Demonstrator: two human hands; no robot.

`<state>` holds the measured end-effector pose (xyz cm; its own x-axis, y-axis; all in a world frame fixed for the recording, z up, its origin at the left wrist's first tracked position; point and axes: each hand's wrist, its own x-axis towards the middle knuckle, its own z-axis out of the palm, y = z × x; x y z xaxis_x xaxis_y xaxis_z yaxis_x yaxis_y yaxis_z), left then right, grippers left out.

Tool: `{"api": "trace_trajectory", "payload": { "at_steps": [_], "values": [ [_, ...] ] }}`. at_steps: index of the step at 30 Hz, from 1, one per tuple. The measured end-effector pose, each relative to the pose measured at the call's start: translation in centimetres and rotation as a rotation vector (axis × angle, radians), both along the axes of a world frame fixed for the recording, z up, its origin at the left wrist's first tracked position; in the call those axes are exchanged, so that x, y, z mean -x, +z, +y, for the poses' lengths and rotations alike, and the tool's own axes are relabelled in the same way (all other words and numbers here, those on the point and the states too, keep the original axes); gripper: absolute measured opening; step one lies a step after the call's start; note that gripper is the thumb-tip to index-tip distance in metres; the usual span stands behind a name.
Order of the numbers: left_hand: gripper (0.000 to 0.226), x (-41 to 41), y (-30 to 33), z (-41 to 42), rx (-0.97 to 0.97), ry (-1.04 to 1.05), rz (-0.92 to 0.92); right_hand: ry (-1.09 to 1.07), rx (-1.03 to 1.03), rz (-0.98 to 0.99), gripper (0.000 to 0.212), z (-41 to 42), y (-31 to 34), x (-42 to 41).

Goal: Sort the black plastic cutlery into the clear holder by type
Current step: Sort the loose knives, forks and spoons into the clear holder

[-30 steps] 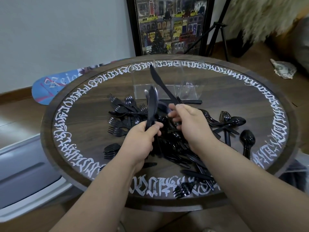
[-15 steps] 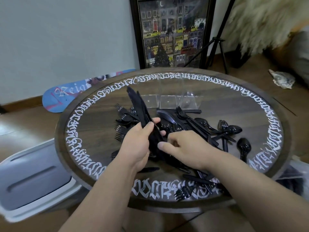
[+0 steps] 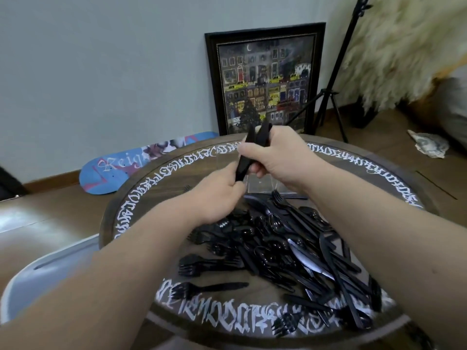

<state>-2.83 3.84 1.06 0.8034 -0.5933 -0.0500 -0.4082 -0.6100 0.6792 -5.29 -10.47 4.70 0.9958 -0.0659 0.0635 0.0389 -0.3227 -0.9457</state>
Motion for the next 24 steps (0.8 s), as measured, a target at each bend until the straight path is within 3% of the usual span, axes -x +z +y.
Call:
{"api": "trace_trajectory", "payload": {
  "at_steps": [3, 6, 9, 15, 17, 24],
  "values": [
    [0.04, -2.8, 0.6, 0.2, 0.07, 0.067, -0.184, -0.153, 0.144, -0.166, 0.019, -0.9, 1.7, -2.3],
    [0.053, -4.8, -0.6, 1.1, -0.012, 0.245, -0.339, -0.267, 0.118, -0.273, 0.022, -1.8, 2.4, -4.1],
    [0.046, -6.0, -3.0, 1.5, -0.065, 0.397, -0.255, -0.253, 0.222, -0.269, 0.019, -1.4, 1.2, -5.5],
    [0.043, -7.5, -5.6, 0.9, 0.044, 0.447, -0.101, -0.107, 0.619, -0.081, 0.03, 0.2, -2.9, -8.4],
    [0.043, -7.9, -5.9, 0.7, 0.071, 0.461, -0.067, -0.058, 0.695, -0.039, 0.021, 0.6, -3.6, -8.7],
    [0.025, -8.6, -6.5, 0.0, 0.169, 0.463, -0.033, -0.064, 0.598, -0.019, 0.025, 0.6, -4.3, -8.4]
  ]
}}
